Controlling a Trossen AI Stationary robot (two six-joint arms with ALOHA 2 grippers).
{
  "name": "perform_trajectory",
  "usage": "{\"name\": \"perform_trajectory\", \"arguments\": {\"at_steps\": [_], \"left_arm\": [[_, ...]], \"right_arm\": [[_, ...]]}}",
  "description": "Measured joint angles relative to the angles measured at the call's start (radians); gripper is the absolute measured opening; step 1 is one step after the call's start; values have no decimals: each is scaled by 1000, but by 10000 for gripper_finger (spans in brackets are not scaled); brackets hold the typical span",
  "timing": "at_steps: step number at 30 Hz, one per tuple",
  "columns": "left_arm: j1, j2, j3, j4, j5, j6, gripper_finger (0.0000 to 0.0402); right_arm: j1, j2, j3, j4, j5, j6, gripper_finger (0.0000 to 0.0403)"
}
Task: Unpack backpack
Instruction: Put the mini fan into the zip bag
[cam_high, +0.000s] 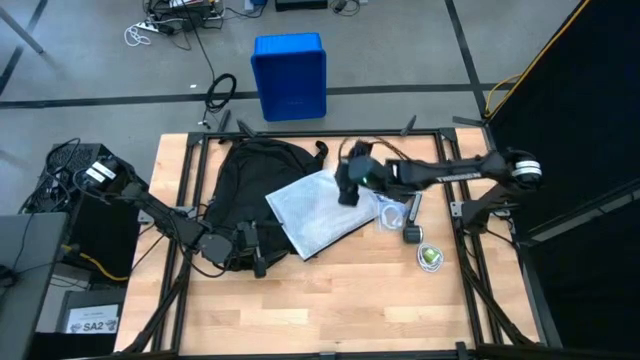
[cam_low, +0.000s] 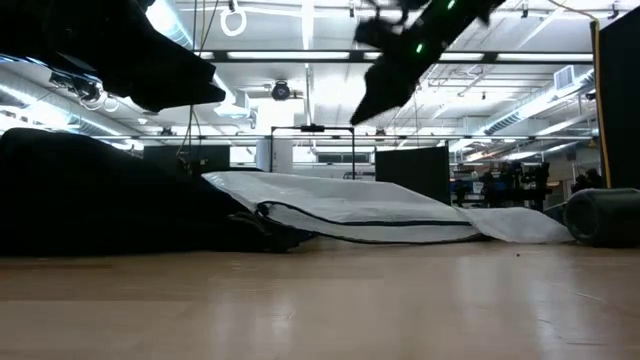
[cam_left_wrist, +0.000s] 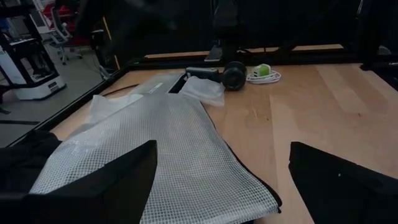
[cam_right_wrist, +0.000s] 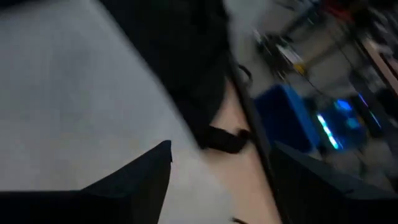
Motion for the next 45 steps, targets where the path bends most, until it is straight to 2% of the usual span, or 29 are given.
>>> {"name": "perform_trajectory", "arguments": {"at_steps": [5,9,14,19,24,28,34,36,38,43,45], "left_arm": [[0,0,0,0,0,0,328],[0,0,0,-1,0,0,328],[0,0,0,1,0,0,328],[0,0,0,1,0,0,328],[0,0,0,0,0,0,328],[0,0,0,0,0,0,328],[0,0,0,1,0,0,328],[0,0,0,1,0,0,328],[0,0,0,0,0,0,328],[0,0,0,1,0,0,328],[0,0,0,1,0,0,328]], "right_arm": [[215,-24,0,-65,-26,38,238],[375,20,-22,-85,-23,74,228],[498,122,-63,-99,82,160,221],[514,235,-65,-136,218,184,220],[475,328,-65,-140,340,147,229],[416,369,-65,-140,352,147,239],[310,362,-66,-136,351,139,239],[283,360,-65,-109,352,111,219],[264,360,-66,-88,338,76,182],[242,360,-64,-14,299,34,42],[242,360,-49,-13,299,25,13]]}}
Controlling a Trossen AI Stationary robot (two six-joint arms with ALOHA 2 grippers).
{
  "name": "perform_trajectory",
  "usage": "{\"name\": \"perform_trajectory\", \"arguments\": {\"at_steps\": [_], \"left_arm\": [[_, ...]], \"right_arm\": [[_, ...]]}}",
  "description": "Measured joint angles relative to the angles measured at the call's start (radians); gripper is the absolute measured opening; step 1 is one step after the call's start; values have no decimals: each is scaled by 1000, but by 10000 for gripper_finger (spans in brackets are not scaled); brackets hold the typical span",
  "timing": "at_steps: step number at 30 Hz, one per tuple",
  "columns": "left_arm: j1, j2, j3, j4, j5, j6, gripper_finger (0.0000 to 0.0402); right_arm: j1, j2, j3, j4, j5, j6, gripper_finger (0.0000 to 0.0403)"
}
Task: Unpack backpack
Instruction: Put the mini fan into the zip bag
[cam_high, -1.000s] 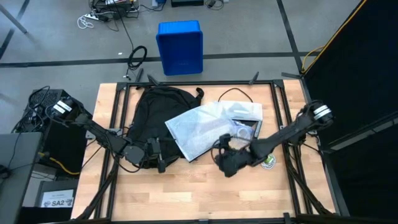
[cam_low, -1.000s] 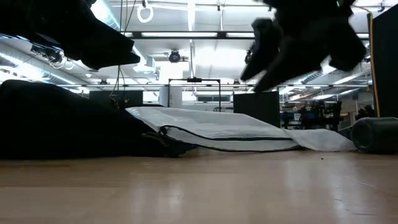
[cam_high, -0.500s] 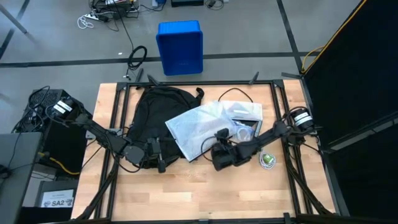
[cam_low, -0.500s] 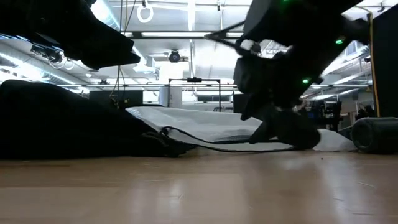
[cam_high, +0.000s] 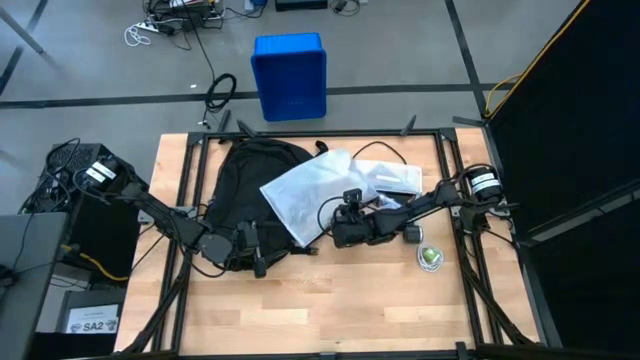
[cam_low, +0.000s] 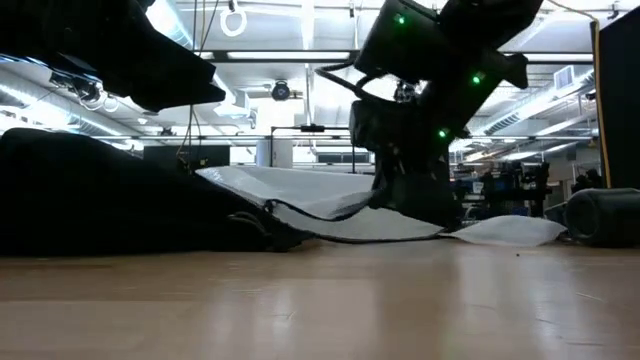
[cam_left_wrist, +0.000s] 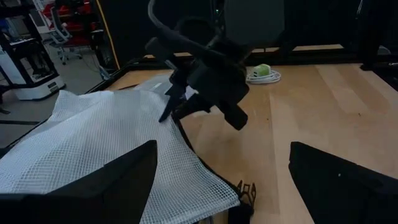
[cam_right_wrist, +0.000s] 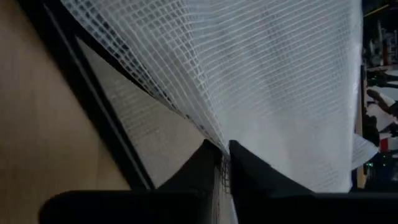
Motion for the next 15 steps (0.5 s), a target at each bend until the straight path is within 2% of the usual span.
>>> {"name": "perform_trajectory", "arguments": {"at_steps": [7,11,15], "left_arm": [[0,0,0,0,0,0,328],[0,0,0,0,0,0,328],[0,0,0,0,0,0,328]], "right_arm": [[38,-2,98,-24,1,77,2],[63,-4,216,-205,6,289,1],[85,-5,314,-435,-87,510,0]]}}
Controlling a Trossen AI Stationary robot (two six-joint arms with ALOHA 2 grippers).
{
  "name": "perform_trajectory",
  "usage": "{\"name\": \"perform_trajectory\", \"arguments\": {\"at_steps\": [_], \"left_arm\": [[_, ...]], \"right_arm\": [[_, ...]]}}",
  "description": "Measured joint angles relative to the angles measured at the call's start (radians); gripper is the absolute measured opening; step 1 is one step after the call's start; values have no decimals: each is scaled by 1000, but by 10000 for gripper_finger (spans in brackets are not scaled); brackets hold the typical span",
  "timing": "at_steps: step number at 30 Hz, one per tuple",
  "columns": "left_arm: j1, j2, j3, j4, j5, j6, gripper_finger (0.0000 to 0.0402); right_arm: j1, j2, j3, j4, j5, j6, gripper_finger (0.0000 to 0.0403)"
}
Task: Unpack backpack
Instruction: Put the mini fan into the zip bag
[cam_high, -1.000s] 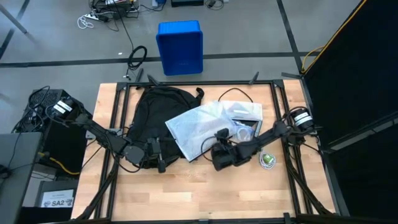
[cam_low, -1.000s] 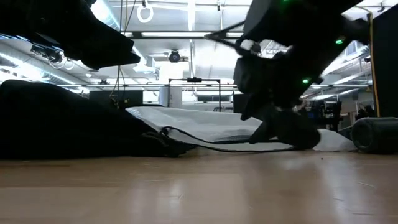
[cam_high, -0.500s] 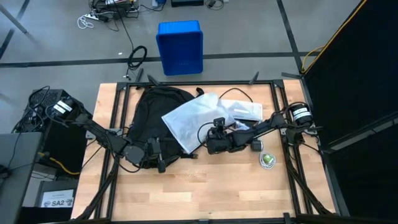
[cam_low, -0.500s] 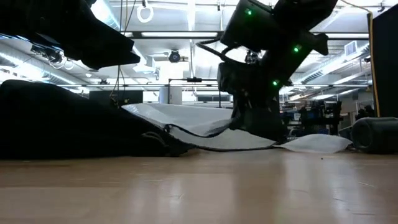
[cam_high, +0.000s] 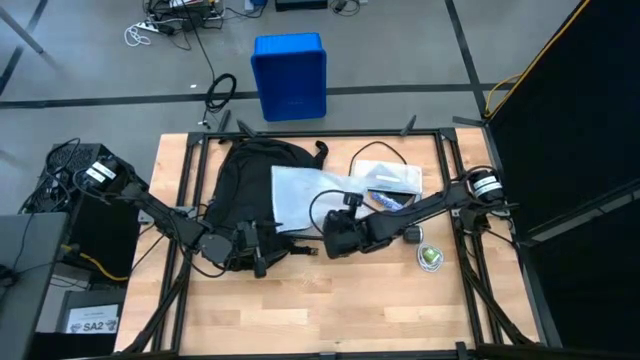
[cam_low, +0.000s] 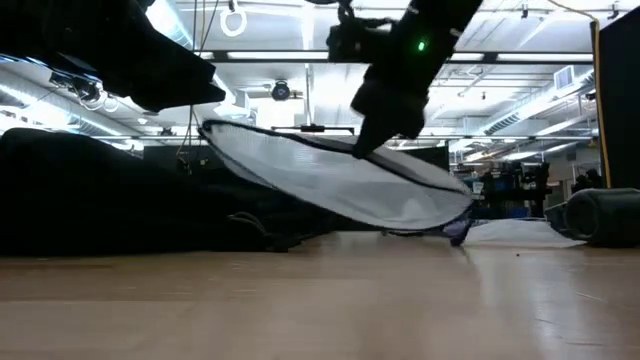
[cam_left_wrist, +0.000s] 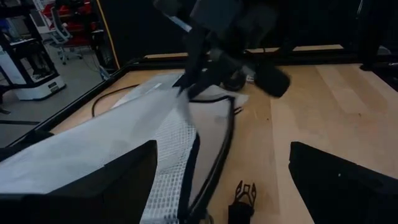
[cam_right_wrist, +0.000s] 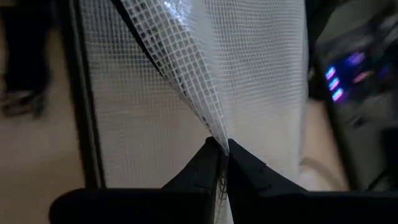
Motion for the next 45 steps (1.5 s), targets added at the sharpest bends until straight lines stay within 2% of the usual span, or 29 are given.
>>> {"name": "perform_trajectory", "arguments": {"at_steps": [5,9,17,22,45], "left_arm": [[0,0,0,0,0,0,328],[0,0,0,0,0,0,328],[0,0,0,0,0,0,328],[0,0,0,0,0,0,328],[0,0,0,0,0,0,328]], "right_arm": [[32,0,42,-97,-156,95,0],[40,0,46,-98,-226,111,0],[40,0,46,-107,-238,130,0],[40,0,46,-107,-279,133,0],[42,0,46,-105,-281,132,0]]}}
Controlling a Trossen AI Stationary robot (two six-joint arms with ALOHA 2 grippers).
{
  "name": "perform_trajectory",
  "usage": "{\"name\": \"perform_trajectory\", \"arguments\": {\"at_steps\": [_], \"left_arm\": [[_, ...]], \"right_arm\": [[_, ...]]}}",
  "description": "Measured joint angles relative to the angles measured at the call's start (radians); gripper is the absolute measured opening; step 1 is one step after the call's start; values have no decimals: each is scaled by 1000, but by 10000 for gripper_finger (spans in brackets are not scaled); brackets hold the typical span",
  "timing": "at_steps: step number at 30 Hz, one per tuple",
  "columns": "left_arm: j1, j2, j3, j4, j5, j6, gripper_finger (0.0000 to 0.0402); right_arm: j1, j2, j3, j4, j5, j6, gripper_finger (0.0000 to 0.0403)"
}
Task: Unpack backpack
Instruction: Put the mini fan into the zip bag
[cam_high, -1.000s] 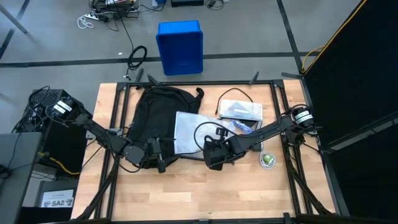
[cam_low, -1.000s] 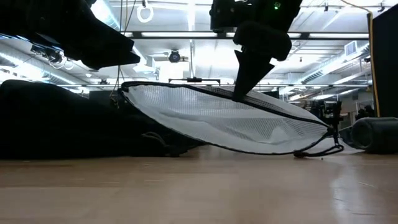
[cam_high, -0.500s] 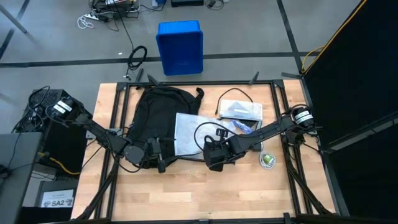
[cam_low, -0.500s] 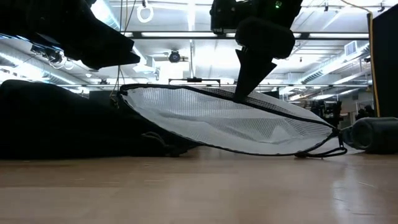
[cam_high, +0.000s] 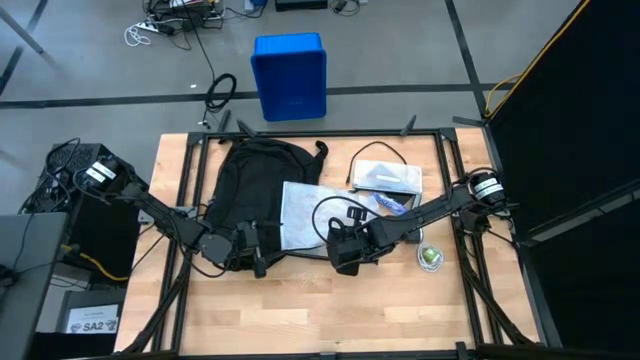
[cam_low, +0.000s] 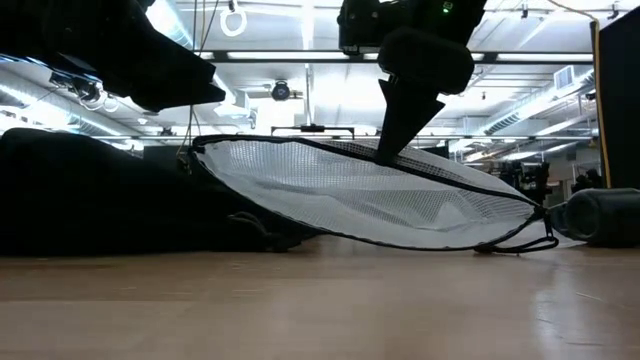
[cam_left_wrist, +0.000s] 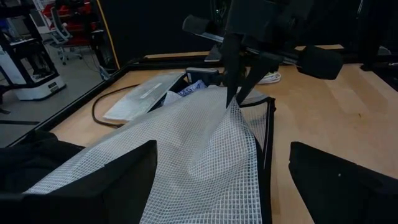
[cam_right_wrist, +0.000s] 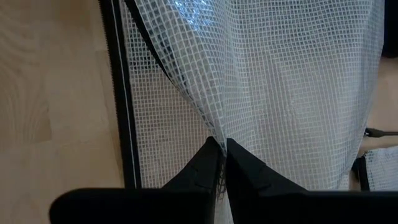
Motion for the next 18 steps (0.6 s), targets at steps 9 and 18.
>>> {"name": "perform_trajectory", "arguments": {"at_steps": [9,18], "left_arm": [[0,0,0,0,0,0,328],[0,0,0,0,0,0,328]], "right_arm": [[4,0,0,24,0,-3,0],[4,0,0,26,2,-6,0]]}}
